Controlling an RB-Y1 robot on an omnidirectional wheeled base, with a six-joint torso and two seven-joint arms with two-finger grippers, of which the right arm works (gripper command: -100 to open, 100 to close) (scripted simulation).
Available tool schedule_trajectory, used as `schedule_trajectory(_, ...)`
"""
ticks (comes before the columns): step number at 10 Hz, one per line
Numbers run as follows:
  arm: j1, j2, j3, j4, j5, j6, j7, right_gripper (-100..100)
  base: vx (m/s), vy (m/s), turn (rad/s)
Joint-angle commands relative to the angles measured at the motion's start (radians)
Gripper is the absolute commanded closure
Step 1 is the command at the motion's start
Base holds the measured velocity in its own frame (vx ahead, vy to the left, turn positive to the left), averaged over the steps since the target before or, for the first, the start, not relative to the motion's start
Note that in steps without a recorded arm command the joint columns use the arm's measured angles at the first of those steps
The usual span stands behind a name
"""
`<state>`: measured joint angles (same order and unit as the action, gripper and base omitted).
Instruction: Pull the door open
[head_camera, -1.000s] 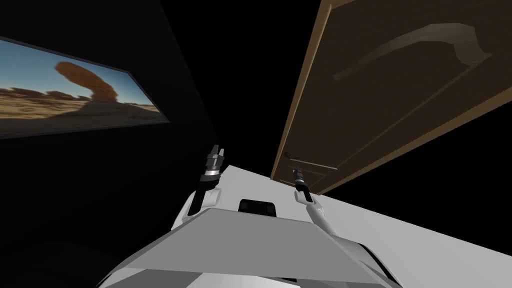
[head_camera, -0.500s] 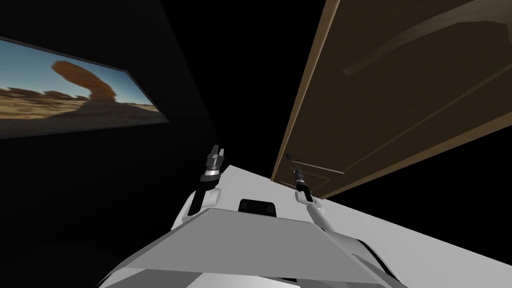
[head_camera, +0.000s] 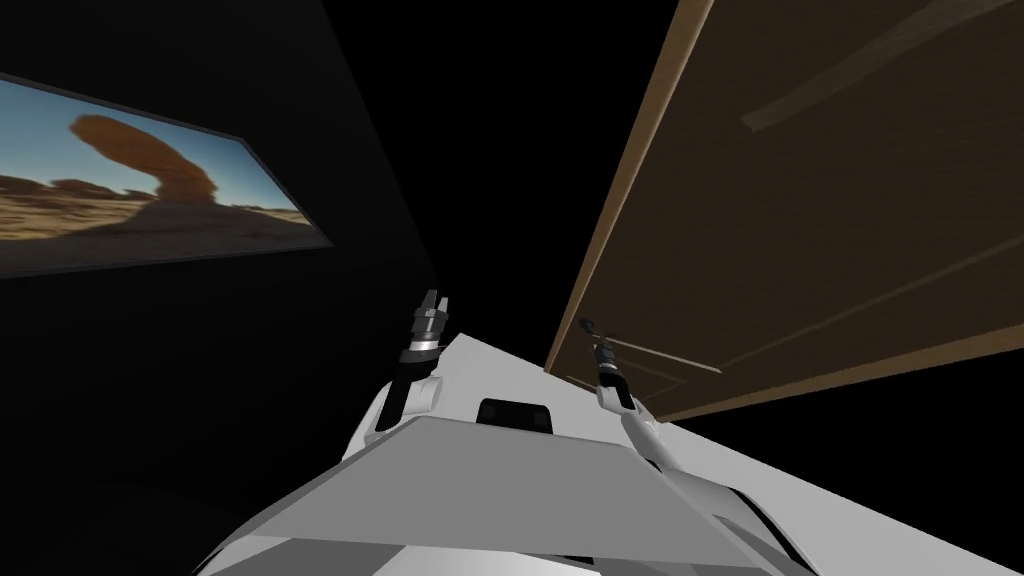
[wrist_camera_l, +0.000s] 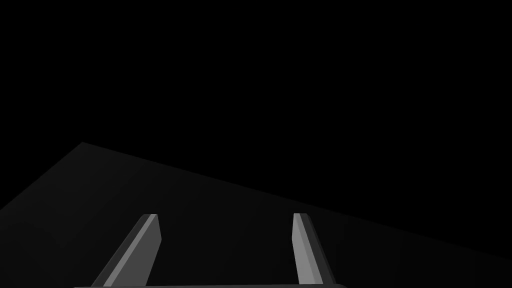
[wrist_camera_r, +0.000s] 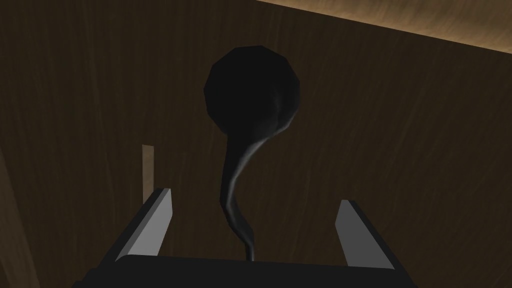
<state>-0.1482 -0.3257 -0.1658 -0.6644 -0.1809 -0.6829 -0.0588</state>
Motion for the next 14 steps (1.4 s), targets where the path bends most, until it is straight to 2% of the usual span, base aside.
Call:
schedule_trajectory(1, 0.009, -0.011, -0.007, 0.008, -0.005, -0.010, -0.009, -100, 0.200, -0.036, 0.082)
schedule_trajectory(2, 0.009, -0.011, -0.007, 0.008, -0.005, -0.010, -0.009, -100, 0.129, -0.036, 0.023)
schedule_trajectory(3, 0.017, -0.024, -0.015, 0.016, -0.009, -0.016, -0.018, -100, 0.153, -0.048, 0.117)
schedule_trajectory(4, 0.017, -0.024, -0.015, 0.016, -0.009, -0.016, -0.018, -100, 0.136, -0.039, 0.054)
schedule_trajectory(5, 0.026, -0.019, -0.015, -0.006, -0.009, -0.003, -0.014, -100, 0.048, -0.012, 0.004)
schedule_trajectory(6, 0.026, -0.019, -0.015, -0.006, -0.009, -0.003, -0.014, 100, -0.005, 0.000, -0.001)
schedule_trajectory(11, 0.026, -0.019, -0.015, -0.006, -0.009, -0.003, -0.014, 100, -0.008, 0.001, 0.000)
schedule_trajectory(14, 0.039, -0.034, 0.012, -0.010, 0.002, -0.014, -0.044, 100, -0.158, -0.037, 0.104)
